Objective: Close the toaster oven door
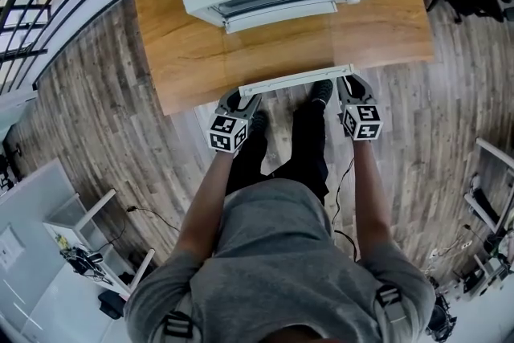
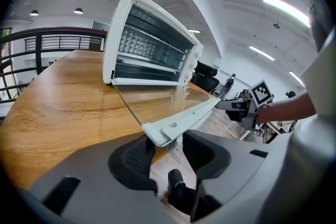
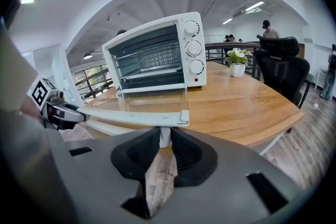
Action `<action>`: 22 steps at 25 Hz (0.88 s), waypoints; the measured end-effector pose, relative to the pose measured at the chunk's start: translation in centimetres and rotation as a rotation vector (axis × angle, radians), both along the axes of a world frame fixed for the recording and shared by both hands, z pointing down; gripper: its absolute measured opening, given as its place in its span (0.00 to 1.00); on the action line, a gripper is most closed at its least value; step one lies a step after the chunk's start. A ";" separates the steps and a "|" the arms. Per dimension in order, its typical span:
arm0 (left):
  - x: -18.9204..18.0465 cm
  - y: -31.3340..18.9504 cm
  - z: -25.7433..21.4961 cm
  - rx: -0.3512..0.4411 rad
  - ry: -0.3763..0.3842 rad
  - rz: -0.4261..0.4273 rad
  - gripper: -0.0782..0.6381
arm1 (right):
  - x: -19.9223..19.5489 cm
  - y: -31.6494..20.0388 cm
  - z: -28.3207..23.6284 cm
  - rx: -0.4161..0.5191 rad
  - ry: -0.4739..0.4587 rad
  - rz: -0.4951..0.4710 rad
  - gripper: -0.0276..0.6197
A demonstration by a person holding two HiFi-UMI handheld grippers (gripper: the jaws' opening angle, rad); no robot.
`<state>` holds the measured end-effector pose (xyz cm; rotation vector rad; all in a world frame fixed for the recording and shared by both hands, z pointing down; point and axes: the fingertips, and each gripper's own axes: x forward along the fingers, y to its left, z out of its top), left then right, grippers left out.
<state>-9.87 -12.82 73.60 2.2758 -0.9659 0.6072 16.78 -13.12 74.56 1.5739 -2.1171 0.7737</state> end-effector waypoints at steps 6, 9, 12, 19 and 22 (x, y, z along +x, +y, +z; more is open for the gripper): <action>-0.1 -0.4 -1.6 0.016 0.024 -0.004 0.34 | -0.1 -0.1 -1.6 0.012 0.013 0.004 0.16; -0.1 -0.7 -2.5 0.024 0.051 -0.022 0.30 | -0.2 -0.3 -2.6 0.017 0.020 -0.003 0.16; 0.0 -1.1 -3.4 0.038 0.067 -0.033 0.29 | -0.1 -0.5 -3.5 0.024 0.029 -0.013 0.16; 0.1 -1.8 -5.7 0.049 0.128 -0.028 0.29 | -0.1 -1.0 -5.6 0.043 0.021 -0.012 0.16; 0.2 -2.0 -6.4 0.056 0.127 -0.013 0.29 | -0.1 -1.2 -6.3 0.043 0.018 -0.015 0.16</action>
